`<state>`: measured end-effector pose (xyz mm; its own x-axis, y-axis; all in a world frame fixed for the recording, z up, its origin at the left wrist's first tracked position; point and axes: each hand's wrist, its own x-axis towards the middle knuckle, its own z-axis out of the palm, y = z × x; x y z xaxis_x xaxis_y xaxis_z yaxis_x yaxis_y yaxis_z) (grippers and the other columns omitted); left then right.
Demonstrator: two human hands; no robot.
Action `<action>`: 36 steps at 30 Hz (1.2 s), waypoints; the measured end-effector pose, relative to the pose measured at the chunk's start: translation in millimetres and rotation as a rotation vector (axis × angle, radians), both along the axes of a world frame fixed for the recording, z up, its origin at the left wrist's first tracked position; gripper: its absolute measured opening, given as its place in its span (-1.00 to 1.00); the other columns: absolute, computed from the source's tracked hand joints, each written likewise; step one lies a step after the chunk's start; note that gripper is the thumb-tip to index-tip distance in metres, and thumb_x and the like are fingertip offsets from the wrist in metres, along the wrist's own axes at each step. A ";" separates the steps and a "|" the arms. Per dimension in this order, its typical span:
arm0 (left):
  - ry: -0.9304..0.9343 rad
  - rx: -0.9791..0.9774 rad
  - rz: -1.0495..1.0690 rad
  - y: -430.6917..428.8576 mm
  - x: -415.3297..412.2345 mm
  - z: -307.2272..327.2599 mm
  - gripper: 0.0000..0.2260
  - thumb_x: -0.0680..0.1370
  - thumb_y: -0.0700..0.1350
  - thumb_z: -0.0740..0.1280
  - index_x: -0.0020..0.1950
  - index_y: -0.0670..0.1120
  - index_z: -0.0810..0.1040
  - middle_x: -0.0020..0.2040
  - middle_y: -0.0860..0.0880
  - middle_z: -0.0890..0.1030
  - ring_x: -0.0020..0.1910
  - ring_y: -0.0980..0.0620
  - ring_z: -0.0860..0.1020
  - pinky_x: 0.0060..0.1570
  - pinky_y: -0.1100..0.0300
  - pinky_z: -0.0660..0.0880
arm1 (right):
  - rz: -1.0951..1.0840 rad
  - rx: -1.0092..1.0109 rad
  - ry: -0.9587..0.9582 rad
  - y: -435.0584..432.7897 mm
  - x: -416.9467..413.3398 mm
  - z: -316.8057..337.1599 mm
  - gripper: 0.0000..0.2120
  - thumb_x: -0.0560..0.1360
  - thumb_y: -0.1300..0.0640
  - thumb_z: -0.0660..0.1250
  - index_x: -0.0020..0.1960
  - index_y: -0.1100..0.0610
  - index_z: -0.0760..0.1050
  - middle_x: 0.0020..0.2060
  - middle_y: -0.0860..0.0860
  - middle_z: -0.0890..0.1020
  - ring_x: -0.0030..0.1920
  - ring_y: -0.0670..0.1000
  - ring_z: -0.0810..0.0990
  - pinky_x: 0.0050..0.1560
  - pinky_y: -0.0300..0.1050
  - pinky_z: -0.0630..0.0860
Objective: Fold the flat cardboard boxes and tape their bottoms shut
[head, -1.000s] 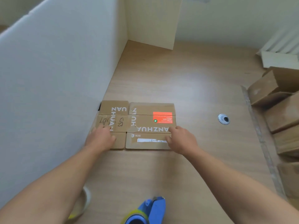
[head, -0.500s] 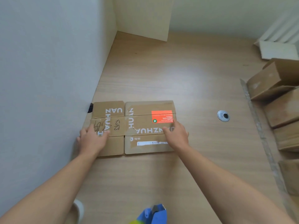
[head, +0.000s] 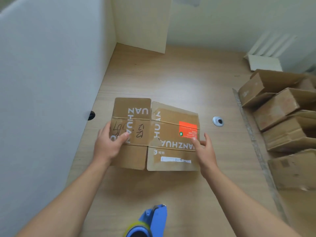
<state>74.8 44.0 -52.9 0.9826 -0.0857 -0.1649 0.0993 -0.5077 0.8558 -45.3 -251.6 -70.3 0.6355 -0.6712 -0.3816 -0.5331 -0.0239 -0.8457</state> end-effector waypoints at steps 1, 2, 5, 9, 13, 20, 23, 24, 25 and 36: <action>-0.005 -0.061 -0.041 -3.0 -3.5 6.8 -0.41 0.41 0.25 0.46 0.39 0.13 0.44 0.25 0.06 0.54 0.22 0.08 0.51 0.23 0.02 0.47 | -0.038 0.028 -0.048 -2.4 -7.8 5.2 -0.28 0.54 -0.14 0.36 0.59 -0.05 0.13 0.21 -0.01 0.51 0.24 0.01 0.51 0.22 -0.04 0.40; -0.005 -0.116 -0.080 -7.2 -8.5 15.6 -0.38 0.38 0.29 0.44 0.38 0.15 0.43 0.25 0.09 0.55 0.24 0.10 0.51 0.27 -0.01 0.47 | -0.072 0.059 -0.097 -5.0 -15.2 11.1 -0.25 0.50 -0.19 0.38 0.58 -0.06 0.15 0.20 -0.01 0.52 0.23 0.01 0.54 0.25 0.02 0.44; -0.005 -0.284 -0.191 -23.7 -32.1 40.9 -0.38 0.32 0.28 0.44 0.35 0.19 0.43 0.23 0.15 0.57 0.22 0.20 0.53 0.25 0.09 0.46 | -0.129 0.165 -0.209 -11.1 -39.6 30.6 -0.22 0.44 -0.27 0.37 0.56 -0.10 0.18 0.17 -0.02 0.56 0.18 0.00 0.58 0.33 0.23 0.45; 0.060 -0.321 -0.267 -42.5 -75.3 58.6 -0.05 0.24 0.34 0.45 0.56 0.23 0.10 0.37 0.05 0.42 0.31 0.08 0.45 0.30 0.07 0.40 | -0.109 0.257 -0.317 -17.6 -82.6 48.0 -0.40 0.59 -0.13 0.27 0.57 -0.07 0.16 0.15 -0.01 0.57 0.05 -0.09 0.57 0.05 0.06 0.51; 0.044 -0.334 -0.398 -49.5 -119.4 64.6 -0.13 0.31 0.18 0.50 0.49 0.40 0.10 0.33 0.29 0.43 0.28 0.27 0.45 0.24 0.25 0.44 | 0.003 0.271 -0.371 -27.3 -132.1 64.6 0.13 0.12 -0.46 0.52 0.57 -0.21 0.13 0.26 -0.12 0.58 0.23 -0.07 0.58 0.06 0.09 0.52; -0.045 -0.217 -0.513 -70.7 -202.6 61.2 -0.25 0.35 0.10 0.40 0.47 0.42 0.17 0.43 0.30 0.34 0.37 0.28 0.36 0.20 0.22 0.42 | 0.098 0.230 -0.429 -58.7 -223.1 78.5 -0.14 0.19 -0.37 0.54 0.40 -0.49 0.22 0.17 -0.02 0.59 0.20 -0.04 0.61 0.06 0.06 0.54; -0.035 -0.302 -0.431 -84.6 -243.3 54.7 -0.34 0.44 -0.12 0.33 0.45 0.37 0.27 0.43 0.24 0.39 0.40 0.16 0.41 0.16 0.10 0.54 | 0.132 0.143 -0.405 -67.9 -266.5 72.6 -0.38 0.39 -0.19 0.44 0.41 -0.32 0.35 0.13 0.01 0.60 0.20 0.07 0.61 0.07 0.05 0.58; -0.030 -0.326 -0.396 -87.2 -256.8 51.5 -0.37 0.46 -0.16 0.32 0.44 0.34 0.31 0.41 0.22 0.42 0.37 0.13 0.44 0.15 0.14 0.55 | 0.139 0.119 -0.395 -70.6 -281.1 69.8 -0.46 0.39 -0.19 0.45 0.35 -0.24 0.43 0.11 0.03 0.62 0.20 0.15 0.60 0.11 0.09 0.58; -0.023 -0.343 -0.357 -88.4 -269.5 49.0 -0.42 0.49 -0.17 0.33 0.43 0.30 0.35 0.39 0.19 0.45 0.33 0.10 0.49 0.14 0.15 0.55 | 0.149 0.101 -0.378 -72.9 -294.8 67.2 -0.47 0.36 -0.26 0.48 0.28 -0.20 0.48 0.11 0.05 0.63 0.22 0.21 0.58 0.15 0.12 0.56; 0.098 -0.386 -0.308 -89.6 -338.2 69.7 -0.38 0.35 0.22 0.39 0.41 0.13 0.42 0.28 0.17 0.57 0.29 0.16 0.52 0.21 0.12 0.50 | 0.334 -0.061 -0.348 -71.6 -356.9 76.7 -0.31 0.29 -0.28 0.39 0.37 -0.34 0.24 0.33 -0.37 0.38 0.22 -0.44 0.45 0.03 -0.51 0.43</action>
